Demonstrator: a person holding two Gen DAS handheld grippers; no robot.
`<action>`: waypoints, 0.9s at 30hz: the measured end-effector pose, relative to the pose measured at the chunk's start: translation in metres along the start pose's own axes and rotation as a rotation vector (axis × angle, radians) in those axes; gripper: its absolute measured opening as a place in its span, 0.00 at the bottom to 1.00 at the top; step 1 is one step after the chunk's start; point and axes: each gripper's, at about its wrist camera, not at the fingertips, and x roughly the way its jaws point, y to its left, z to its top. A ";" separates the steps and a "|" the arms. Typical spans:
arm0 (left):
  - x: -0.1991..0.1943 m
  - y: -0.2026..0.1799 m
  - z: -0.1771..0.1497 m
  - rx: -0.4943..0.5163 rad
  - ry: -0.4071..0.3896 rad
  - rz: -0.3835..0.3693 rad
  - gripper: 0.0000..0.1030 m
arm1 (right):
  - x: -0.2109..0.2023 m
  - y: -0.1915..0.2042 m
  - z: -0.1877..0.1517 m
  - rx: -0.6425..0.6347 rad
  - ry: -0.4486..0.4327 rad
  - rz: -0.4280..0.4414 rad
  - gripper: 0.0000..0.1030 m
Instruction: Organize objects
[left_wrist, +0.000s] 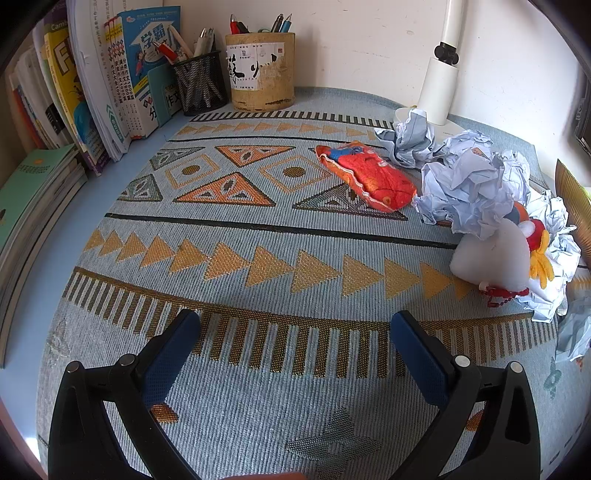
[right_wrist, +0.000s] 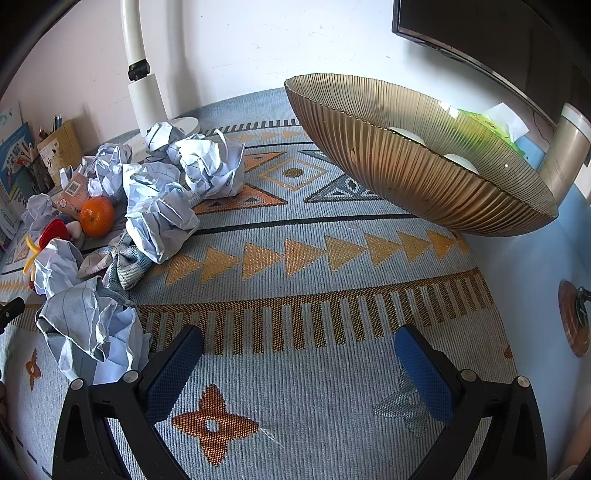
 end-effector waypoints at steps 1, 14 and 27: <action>0.000 0.000 0.000 0.000 0.000 0.000 1.00 | 0.000 0.000 0.000 0.000 0.000 0.000 1.00; 0.000 0.000 0.000 0.000 0.000 0.000 1.00 | 0.000 0.002 0.000 0.001 0.000 -0.001 1.00; 0.000 0.000 0.000 0.000 -0.001 0.000 1.00 | -0.001 0.002 -0.001 0.001 0.000 -0.001 1.00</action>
